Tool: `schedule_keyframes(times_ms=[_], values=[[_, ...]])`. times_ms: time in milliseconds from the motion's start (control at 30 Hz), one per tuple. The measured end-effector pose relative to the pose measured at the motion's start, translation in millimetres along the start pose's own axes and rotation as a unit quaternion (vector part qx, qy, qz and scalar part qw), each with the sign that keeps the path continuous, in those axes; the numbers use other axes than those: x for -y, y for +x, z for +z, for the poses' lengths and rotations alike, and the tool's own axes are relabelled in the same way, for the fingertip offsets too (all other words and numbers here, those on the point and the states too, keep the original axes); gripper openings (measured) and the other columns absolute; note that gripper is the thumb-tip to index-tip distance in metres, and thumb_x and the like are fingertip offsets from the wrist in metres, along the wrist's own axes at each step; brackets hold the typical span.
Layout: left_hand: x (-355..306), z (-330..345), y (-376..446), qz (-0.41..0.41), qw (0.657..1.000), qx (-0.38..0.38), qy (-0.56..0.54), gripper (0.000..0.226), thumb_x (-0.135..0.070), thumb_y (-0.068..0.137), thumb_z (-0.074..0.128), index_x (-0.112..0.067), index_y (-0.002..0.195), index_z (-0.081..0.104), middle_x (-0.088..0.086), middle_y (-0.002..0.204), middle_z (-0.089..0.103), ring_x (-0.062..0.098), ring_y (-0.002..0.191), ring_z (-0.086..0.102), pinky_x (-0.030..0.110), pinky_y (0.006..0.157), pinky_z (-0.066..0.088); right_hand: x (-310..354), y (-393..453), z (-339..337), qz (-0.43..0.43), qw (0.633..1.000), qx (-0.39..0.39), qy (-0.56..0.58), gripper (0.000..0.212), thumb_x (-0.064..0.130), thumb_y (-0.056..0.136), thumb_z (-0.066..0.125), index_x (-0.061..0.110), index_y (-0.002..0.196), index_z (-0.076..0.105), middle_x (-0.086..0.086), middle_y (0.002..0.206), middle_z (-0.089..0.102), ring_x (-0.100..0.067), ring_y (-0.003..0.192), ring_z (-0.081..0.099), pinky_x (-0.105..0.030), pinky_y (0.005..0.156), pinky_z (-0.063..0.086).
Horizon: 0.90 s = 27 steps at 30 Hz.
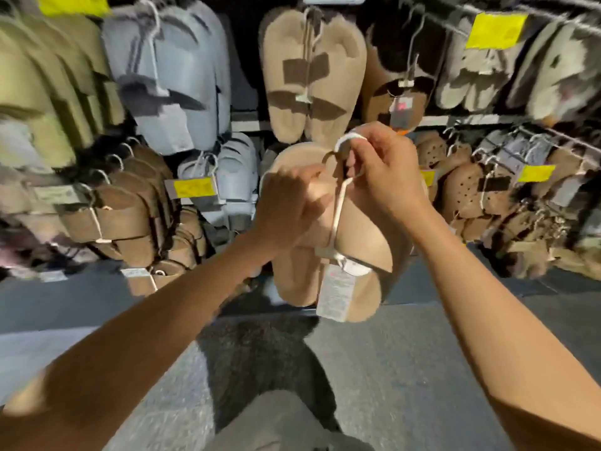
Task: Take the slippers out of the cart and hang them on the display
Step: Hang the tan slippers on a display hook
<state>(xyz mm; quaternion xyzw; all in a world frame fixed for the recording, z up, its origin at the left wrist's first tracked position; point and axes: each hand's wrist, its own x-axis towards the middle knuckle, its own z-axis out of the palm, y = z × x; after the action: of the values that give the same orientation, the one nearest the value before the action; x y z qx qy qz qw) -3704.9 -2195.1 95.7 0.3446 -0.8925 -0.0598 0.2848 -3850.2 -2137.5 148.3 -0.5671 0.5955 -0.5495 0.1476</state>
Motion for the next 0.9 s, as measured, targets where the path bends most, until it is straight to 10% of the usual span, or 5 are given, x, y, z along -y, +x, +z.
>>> schedule_keyframes(times_ms=[200,567,800,900], values=[[43,-18,62,-0.069,0.992,-0.024,-0.106,0.050,-0.041,0.079,0.032,-0.008,0.085,0.069,0.006,0.092,0.071,0.026,0.091,0.060,0.039,0.086,0.045,1,73,21,-0.023,0.998,0.016,0.057,0.025,0.010,0.096,0.046,0.014,0.073,0.056,-0.003,0.057,0.052,-0.011,0.042,0.049,-0.023,0.041,0.045],[77,-7,199,-0.098,0.979,-0.009,-0.179,0.016,-0.023,0.092,0.056,-0.020,0.077,0.060,-0.012,0.079,0.055,0.015,0.090,0.053,0.023,0.078,0.033,-40,205,10,0.061,0.991,-0.017,0.114,0.028,0.008,0.096,0.044,0.009,0.070,0.055,-0.007,0.057,0.054,-0.013,0.038,0.051,-0.026,0.042,0.045],[73,-1,240,-0.182,0.961,0.014,-0.209,0.023,-0.024,0.096,0.050,-0.014,0.109,0.066,-0.006,0.103,0.059,0.011,0.098,0.051,0.013,0.079,0.031,-48,256,1,0.018,0.997,0.033,0.074,0.023,0.000,0.094,0.042,0.005,0.087,0.063,0.000,0.059,0.059,-0.012,0.043,0.054,-0.026,0.045,0.047],[78,-3,249,-0.179,0.943,-0.020,-0.281,0.037,-0.014,0.091,0.057,-0.020,0.128,0.056,-0.008,0.125,0.057,0.004,0.113,0.047,0.003,0.086,0.031,-43,271,-2,-0.037,0.996,0.060,0.047,0.019,-0.004,0.090,0.051,0.009,0.097,0.063,0.013,0.069,0.060,0.010,0.058,0.060,-0.006,0.052,0.042]])
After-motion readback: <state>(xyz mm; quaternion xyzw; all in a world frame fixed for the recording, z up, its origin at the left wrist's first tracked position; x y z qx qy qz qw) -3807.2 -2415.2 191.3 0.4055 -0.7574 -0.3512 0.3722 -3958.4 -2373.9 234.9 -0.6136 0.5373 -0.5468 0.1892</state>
